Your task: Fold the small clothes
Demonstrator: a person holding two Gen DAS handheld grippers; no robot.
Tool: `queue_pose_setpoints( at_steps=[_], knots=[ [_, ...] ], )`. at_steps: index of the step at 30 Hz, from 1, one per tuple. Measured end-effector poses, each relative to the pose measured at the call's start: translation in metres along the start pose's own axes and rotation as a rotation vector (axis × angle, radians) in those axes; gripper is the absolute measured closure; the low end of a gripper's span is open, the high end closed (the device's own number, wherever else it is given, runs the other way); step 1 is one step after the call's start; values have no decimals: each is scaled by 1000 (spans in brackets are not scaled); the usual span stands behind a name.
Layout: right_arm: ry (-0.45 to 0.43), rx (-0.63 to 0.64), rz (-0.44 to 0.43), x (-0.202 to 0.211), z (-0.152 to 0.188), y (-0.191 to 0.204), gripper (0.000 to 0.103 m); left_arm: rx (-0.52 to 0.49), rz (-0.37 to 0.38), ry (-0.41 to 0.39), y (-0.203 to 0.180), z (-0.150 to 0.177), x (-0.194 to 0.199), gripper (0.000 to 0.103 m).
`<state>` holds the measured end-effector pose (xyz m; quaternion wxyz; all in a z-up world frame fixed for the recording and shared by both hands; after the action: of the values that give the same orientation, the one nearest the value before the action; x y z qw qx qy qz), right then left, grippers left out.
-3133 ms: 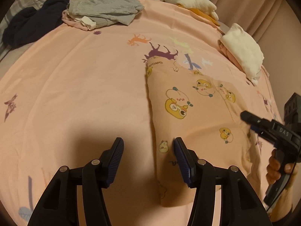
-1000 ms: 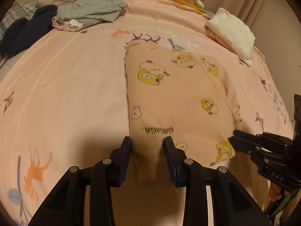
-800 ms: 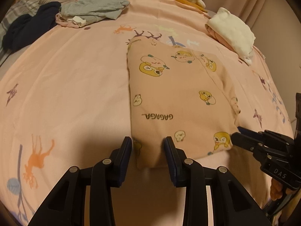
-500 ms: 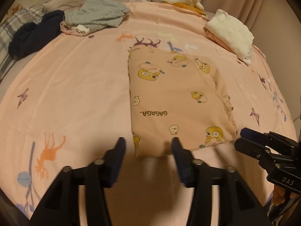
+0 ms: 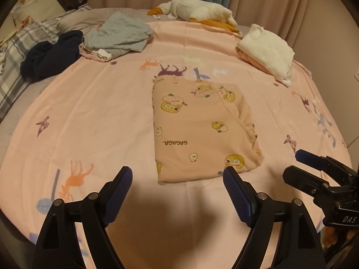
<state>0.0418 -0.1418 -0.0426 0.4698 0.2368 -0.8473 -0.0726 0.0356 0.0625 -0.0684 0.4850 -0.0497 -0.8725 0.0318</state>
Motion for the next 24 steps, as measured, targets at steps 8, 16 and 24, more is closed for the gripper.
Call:
queue_pose_setpoints(
  at_steps=[8, 16, 24],
  knots=[
    [-53, -3, 26, 22, -3, 5, 0, 44, -13, -18, 1, 0, 22, 8],
    [-76, 19, 77, 42, -8, 19, 0, 46, -68, -15, -3, 0, 41, 3],
    [-92, 43, 93, 54, -12, 33, 0, 34, -105, -23, -5, 2, 57, 3]
  ],
)
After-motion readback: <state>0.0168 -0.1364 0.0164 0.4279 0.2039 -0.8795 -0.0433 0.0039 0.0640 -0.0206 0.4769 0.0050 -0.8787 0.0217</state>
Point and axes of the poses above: each gripper's, at about its wrist camera, not at the fingertips, and x roughly against the way its jaws point, y to its left, z to its underside, the point moved 3 cm from there along -x, roughly the way its jaws point, and after that the axes turned 4 degrees about y, right-handed, at the moved point
